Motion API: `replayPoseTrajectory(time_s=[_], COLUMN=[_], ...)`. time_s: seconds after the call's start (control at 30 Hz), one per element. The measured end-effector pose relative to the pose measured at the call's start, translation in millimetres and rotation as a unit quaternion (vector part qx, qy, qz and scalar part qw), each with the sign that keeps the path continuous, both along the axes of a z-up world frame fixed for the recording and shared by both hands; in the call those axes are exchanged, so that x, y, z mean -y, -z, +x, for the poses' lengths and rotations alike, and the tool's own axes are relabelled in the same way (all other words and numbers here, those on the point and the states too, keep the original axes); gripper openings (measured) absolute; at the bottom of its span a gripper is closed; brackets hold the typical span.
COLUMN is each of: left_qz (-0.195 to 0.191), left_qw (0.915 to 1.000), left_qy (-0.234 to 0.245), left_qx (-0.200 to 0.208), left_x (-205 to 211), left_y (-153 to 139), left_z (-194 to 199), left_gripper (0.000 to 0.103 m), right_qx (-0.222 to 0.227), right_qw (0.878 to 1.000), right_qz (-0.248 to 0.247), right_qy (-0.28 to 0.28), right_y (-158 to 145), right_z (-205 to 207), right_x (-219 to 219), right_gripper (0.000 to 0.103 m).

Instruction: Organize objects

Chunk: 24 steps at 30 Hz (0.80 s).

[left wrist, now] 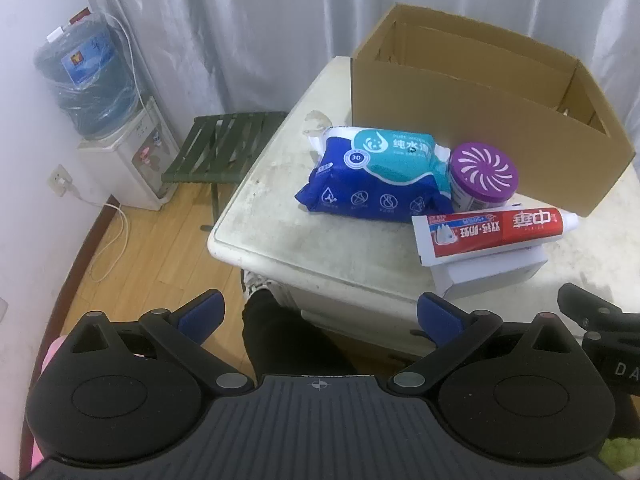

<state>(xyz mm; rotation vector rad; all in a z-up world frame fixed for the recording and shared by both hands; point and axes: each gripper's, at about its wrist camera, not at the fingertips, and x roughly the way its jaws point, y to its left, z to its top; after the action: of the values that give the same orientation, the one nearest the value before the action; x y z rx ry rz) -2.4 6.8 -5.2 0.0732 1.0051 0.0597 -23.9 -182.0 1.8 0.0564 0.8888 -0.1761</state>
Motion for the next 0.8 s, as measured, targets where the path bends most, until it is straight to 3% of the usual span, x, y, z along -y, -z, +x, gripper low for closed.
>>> replayPoseTrajectory(time_s=[0.8], left_qz=[0.002], left_qw=[1.0000], left_qy=[-0.003], left_qx=[-0.003], left_x=[-3.4], left_y=[-2.3], left_z=[0.8], left_gripper=[0.103], right_qx=[-0.003], right_qw=[1.000], right_qz=[-0.001], right_qy=[-0.003], right_y=[-0.2], right_z=[2.7], right_x=[-1.4], right_gripper=[0.103])
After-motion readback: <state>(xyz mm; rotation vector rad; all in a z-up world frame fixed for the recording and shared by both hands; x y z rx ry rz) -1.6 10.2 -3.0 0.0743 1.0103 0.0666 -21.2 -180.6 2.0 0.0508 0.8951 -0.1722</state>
